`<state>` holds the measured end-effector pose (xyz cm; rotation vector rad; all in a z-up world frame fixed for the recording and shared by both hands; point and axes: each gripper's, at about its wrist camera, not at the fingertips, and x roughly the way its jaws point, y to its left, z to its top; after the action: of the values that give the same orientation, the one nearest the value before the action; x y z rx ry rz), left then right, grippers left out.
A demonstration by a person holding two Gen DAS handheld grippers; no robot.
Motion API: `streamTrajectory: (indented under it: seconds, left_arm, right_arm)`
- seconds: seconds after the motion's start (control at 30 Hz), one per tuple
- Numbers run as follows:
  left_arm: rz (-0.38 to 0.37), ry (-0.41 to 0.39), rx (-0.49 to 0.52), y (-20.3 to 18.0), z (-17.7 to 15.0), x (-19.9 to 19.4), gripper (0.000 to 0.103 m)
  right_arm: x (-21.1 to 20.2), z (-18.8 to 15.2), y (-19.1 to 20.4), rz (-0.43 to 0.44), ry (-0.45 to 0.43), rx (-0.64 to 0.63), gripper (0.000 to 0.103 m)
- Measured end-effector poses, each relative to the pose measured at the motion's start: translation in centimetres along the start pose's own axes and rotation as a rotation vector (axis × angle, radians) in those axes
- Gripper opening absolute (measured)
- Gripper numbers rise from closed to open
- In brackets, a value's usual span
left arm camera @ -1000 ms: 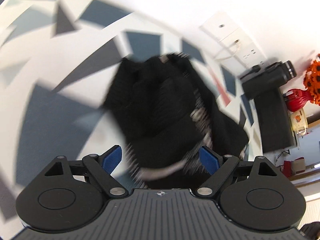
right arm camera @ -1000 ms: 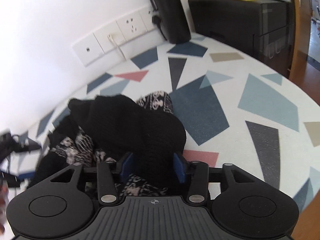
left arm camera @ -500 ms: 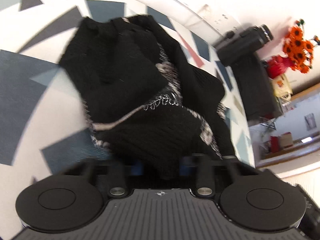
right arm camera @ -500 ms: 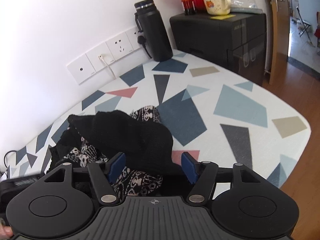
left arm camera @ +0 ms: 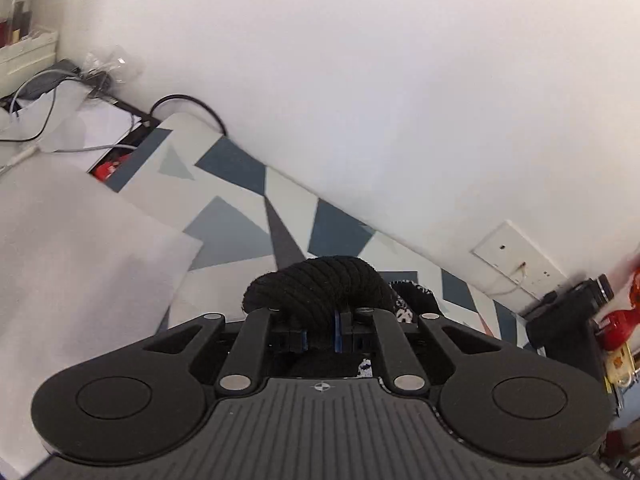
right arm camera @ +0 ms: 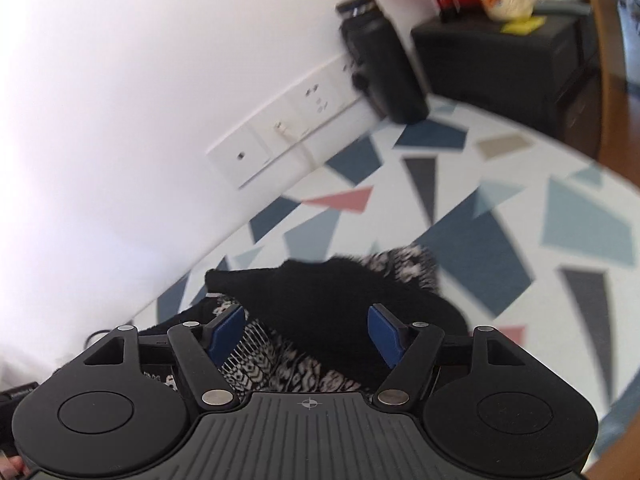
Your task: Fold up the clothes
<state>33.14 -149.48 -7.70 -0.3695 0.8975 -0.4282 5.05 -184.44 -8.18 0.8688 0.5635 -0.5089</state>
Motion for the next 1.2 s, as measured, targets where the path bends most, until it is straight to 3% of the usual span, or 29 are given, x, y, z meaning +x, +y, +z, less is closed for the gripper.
streamTrajectory:
  seconds: [0.03,0.1,0.17,0.37,0.43,0.5,0.67,0.73,0.77,0.87,0.93,1.07,1.2]
  left_arm:
    - [0.020,0.027,-0.002,0.5,-0.3,0.3,0.023]
    - [0.047,0.081,0.006,1.0,-1.6,0.9,0.053]
    - [0.017,0.140,0.014,1.4,-3.3,1.2,0.068]
    - [-0.011,0.362,0.040,1.2,-10.5,1.2,0.078]
    - [0.002,0.419,0.051,0.9,-12.5,2.2,0.079]
    - [0.012,0.406,0.077,0.2,-14.1,2.6,0.087]
    - [0.057,0.358,0.118,-1.8,-14.6,3.4,0.082]
    - [0.069,0.331,0.115,-2.0,-14.5,3.7,0.064]
    - [0.073,0.321,0.121,-2.1,-14.3,3.8,0.043]
    - [0.078,0.289,0.150,-2.8,-13.8,3.9,0.019]
    - [0.085,0.269,0.188,-3.8,-13.4,3.6,0.016]
    - [0.050,0.221,0.255,-6.2,-12.4,2.5,0.016]
    - [0.043,0.232,0.251,-6.3,-12.2,2.6,0.016]
  right_arm:
    - [1.0,-0.5,0.3,0.000,0.023,-0.001,0.065]
    - [2.8,-1.8,0.7,-0.025,0.055,-0.033,0.064]
    - [3.9,-2.7,0.6,-0.077,0.065,-0.088,0.064]
    - [6.0,-3.5,-0.9,-0.198,0.116,-0.282,0.066]
    - [7.0,-3.8,-0.9,-0.224,0.151,-0.378,0.078]
    - [8.0,-4.4,-0.5,-0.233,0.181,-0.479,0.080]
    - [9.5,-3.8,-1.1,-0.249,0.195,-0.508,0.069]
    - [9.5,-3.6,-1.6,-0.238,0.194,-0.526,0.057]
    - [9.5,-3.5,-1.8,-0.232,0.193,-0.539,0.054]
    - [8.8,-2.9,-2.7,-0.194,0.183,-0.542,0.026]
    - [7.3,-1.7,-3.3,-0.145,0.172,-0.463,0.018]
    - [4.1,0.8,-4.2,-0.039,0.147,-0.278,0.012]
    - [4.3,3.6,-2.4,0.012,0.115,-0.273,0.012]
